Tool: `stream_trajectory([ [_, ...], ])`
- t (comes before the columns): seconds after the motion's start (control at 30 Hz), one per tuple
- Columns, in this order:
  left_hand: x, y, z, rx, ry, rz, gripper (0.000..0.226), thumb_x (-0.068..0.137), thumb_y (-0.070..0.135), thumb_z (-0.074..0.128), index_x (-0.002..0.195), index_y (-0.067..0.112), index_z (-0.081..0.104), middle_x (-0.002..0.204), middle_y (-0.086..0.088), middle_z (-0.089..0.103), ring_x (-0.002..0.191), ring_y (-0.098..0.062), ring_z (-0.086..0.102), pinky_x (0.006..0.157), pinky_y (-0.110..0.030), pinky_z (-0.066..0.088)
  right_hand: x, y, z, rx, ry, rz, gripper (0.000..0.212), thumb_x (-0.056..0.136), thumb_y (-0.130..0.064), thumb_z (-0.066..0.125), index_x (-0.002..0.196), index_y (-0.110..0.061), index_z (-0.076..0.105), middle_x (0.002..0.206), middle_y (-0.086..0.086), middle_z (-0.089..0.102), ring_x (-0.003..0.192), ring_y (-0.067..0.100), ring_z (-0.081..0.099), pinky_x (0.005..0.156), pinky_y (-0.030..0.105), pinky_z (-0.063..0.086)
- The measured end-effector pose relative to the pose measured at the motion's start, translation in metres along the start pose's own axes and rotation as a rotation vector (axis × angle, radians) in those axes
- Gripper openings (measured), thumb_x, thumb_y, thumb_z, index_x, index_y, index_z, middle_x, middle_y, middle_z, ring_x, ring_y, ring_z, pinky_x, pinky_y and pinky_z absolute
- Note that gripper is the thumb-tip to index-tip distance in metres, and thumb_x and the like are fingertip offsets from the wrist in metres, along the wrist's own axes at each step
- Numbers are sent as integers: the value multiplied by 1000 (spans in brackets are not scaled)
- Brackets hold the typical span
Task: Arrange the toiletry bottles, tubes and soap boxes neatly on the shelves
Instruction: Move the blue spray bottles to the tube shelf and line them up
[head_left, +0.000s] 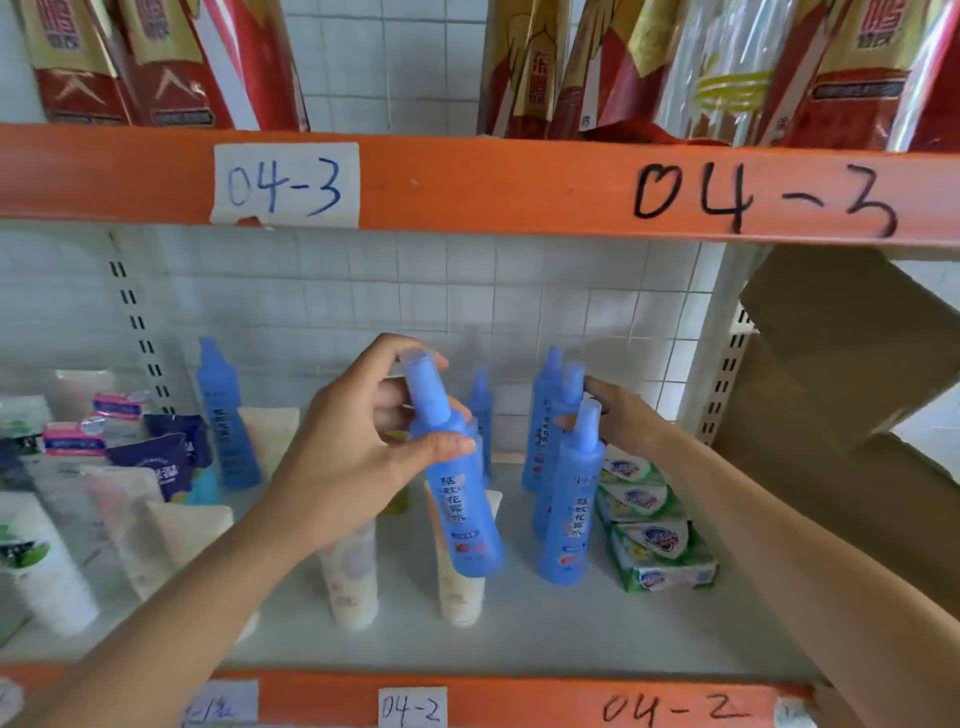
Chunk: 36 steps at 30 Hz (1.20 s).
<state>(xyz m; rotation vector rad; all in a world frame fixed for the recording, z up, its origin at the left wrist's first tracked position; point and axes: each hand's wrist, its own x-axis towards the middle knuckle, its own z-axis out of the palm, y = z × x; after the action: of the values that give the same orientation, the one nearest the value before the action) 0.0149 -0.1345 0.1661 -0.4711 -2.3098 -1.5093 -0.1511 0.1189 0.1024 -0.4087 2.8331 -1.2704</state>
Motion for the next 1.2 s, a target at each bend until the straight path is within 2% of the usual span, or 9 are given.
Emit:
stream_trajectory([
  [0.13,-2,0,4,4,14,-9,47,66,10,82,94,30,50,84,9,74,76,-15,70,70,-27,56,4,-4,2,55,-83,-17,38,82,-21,68,118,-25,56,108,0,65,105,22,63,93,39,51],
  [0.3,-2,1,9,15,8,-21,47,64,16,82,96,29,49,85,9,74,77,-13,70,74,-33,57,3,-6,-6,59,-46,-14,26,83,-28,67,106,-18,58,87,0,61,66,12,58,57,20,49],
  [0.53,8,6,12,5,34,11,44,68,8,78,96,28,50,85,8,74,78,-13,70,76,-29,57,-22,-29,-40,17,91,-117,18,87,-24,62,103,-18,58,93,-3,64,61,12,59,49,16,47],
  [0.67,18,6,17,-37,76,71,43,67,9,78,97,25,52,85,8,74,80,-9,70,73,-17,54,-54,-63,-49,67,204,-256,13,87,-23,62,99,-17,64,70,-17,63,57,9,54,55,25,44],
  [0.73,24,5,23,-39,87,114,41,67,10,79,97,22,54,85,7,73,81,-7,69,74,-19,53,-72,-84,-44,89,111,-321,18,84,-26,65,100,-20,65,69,-19,64,54,7,53,56,25,43],
  [0.87,31,4,38,-45,105,203,38,68,11,79,96,18,55,82,6,70,81,-4,67,76,-15,50,-89,-112,-11,-206,-72,-412,30,76,-38,71,100,-30,57,80,-22,59,61,4,55,59,11,42],
  [0.97,36,2,40,-36,123,214,39,70,13,78,101,22,55,87,12,66,84,1,65,72,-11,48,-84,-113,8,-252,85,-454,29,77,-31,72,95,-22,50,56,-19,44,54,1,49,54,12,37],
  [1.13,40,-19,21,114,88,205,30,76,10,73,101,19,59,95,11,65,88,0,62,76,-13,51,-67,-112,21,-345,268,-435,46,84,-24,64,116,-7,37,59,-10,36,57,22,39,49,30,26],
  [1.2,36,-34,14,301,-40,166,26,78,15,72,102,17,62,98,7,67,88,1,61,81,-10,47,-60,-112,26,-357,310,-380,46,85,-23,63,117,-6,34,60,-9,34,58,24,38,50,31,25],
])
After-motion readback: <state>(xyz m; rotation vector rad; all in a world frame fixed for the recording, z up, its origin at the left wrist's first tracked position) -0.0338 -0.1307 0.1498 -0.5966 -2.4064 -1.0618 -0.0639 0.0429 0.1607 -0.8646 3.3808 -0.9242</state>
